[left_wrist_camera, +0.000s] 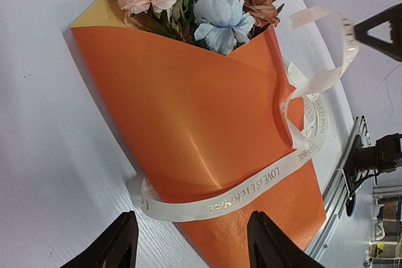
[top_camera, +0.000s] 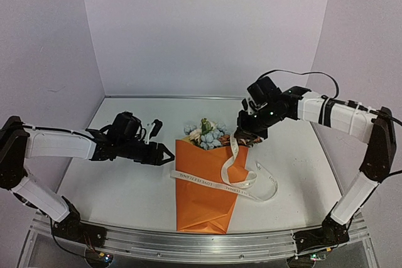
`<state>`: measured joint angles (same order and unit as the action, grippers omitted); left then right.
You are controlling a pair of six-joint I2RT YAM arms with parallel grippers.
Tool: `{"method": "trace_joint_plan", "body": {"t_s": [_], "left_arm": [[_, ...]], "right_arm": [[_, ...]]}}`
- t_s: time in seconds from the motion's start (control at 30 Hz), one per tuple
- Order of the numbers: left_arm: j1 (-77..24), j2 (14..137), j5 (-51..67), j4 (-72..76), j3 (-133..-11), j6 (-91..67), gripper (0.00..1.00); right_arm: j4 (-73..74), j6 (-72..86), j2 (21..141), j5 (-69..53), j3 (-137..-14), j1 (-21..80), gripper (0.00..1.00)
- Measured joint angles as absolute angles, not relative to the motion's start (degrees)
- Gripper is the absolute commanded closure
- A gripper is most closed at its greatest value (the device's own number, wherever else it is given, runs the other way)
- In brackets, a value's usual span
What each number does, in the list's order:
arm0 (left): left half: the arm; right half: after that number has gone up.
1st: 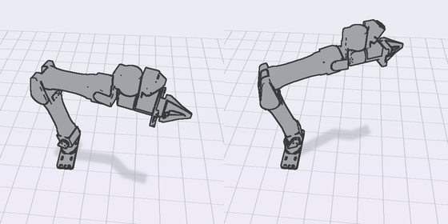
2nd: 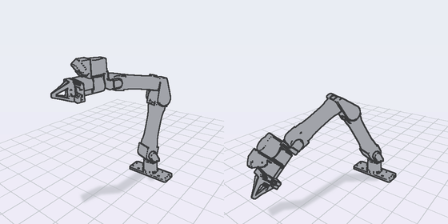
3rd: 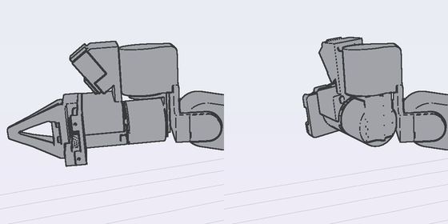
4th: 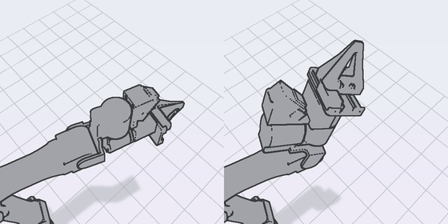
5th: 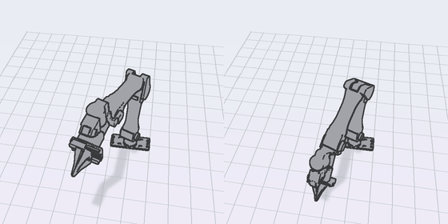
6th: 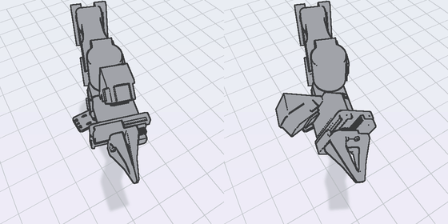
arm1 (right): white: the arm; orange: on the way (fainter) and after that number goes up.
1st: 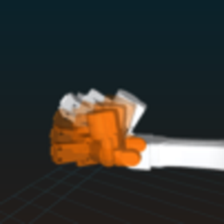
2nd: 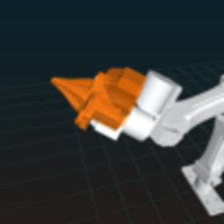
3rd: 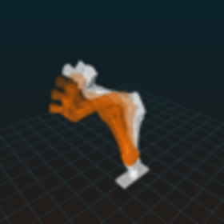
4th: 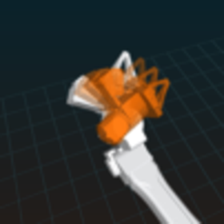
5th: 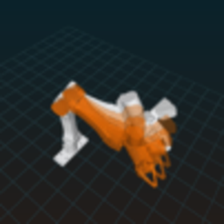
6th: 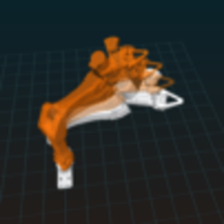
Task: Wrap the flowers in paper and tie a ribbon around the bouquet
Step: Cross the ribbon over the folded bouquet.
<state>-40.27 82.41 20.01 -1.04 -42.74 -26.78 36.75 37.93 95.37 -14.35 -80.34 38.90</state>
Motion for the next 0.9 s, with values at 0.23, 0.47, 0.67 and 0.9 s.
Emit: {"method": "trace_joint_plan", "body": {"t_s": [0.23,0.47,0.67,0.9], "left_arm": [[-40.3,84.1,21.7,-1.2,-43.1,-26.1,0.43],[-40.3,86.2,24.1,-3.6,-46.1,-23.2,0.44],[-40.4,90.0,25.4,-6.8,-49.3,-21.3,0.45],[-40.5,91.4,25.4,-9.3,-49.9,-21.1,0.45]], "right_arm": [[35.8,33.9,93.1,-27.7,-84.1,39.5,1.0],[35.6,33.0,93.1,-40.8,-84.4,44.3,1.0],[35.4,31.9,93.3,-47.6,-83.0,49.3,1.0],[35.5,31.5,98.1,-51.0,-81.8,53.2,1.0]]}}
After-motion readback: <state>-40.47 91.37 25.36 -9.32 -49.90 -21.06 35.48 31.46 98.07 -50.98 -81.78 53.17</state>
